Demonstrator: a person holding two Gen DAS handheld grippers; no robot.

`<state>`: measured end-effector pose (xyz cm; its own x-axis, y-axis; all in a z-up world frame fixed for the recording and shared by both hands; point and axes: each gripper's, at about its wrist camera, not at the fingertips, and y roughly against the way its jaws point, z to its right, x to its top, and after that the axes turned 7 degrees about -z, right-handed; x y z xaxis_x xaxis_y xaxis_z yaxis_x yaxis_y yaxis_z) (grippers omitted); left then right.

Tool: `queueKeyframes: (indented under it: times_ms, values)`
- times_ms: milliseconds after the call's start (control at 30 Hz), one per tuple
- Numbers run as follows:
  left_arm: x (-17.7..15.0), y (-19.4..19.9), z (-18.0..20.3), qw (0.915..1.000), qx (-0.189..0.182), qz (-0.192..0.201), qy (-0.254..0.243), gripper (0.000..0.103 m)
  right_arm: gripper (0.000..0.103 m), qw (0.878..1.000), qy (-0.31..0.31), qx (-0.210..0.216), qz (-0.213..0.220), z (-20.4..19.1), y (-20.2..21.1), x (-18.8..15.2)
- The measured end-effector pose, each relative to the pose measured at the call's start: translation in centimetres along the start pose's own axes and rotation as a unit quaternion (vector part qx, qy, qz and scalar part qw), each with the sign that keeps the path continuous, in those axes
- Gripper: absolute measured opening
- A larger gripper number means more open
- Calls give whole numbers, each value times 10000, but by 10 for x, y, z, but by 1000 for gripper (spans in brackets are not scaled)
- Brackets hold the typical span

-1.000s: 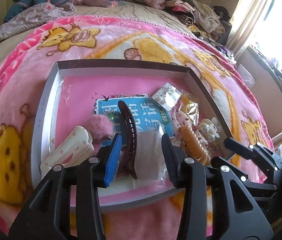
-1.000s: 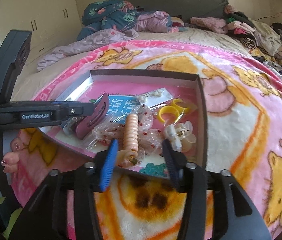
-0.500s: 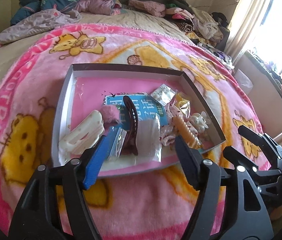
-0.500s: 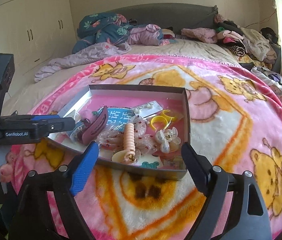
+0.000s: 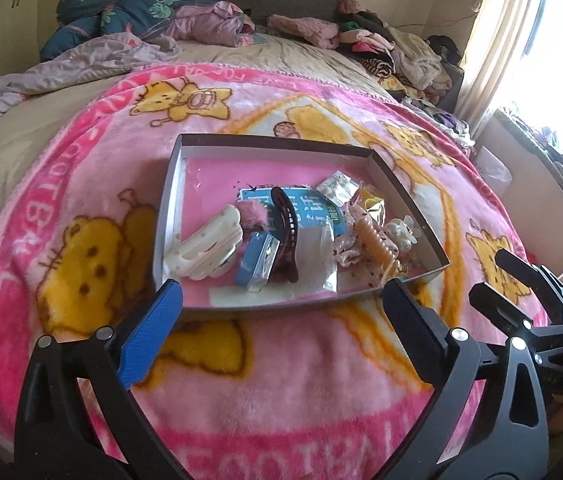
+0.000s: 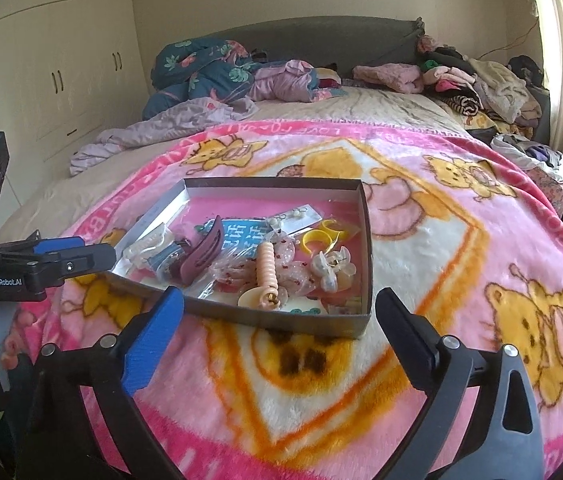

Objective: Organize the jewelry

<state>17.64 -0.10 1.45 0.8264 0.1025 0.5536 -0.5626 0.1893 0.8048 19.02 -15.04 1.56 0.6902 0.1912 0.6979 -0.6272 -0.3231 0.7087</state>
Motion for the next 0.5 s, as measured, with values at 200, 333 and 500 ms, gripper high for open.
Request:
queueKeyframes:
  times_ms: [200,333,500]
  values:
    - [-12,10,-3,10000,6,40,49,92,95,10000,13,-6,40,-6,8,-5]
    - [-23,18,-6,9999,42,56,85,92,95,10000,42,-7,49,-10,13,-9]
    - [-36,27,-7,9999,74,102,90,92,95,10000,54,-24,63,-13,19,-16]
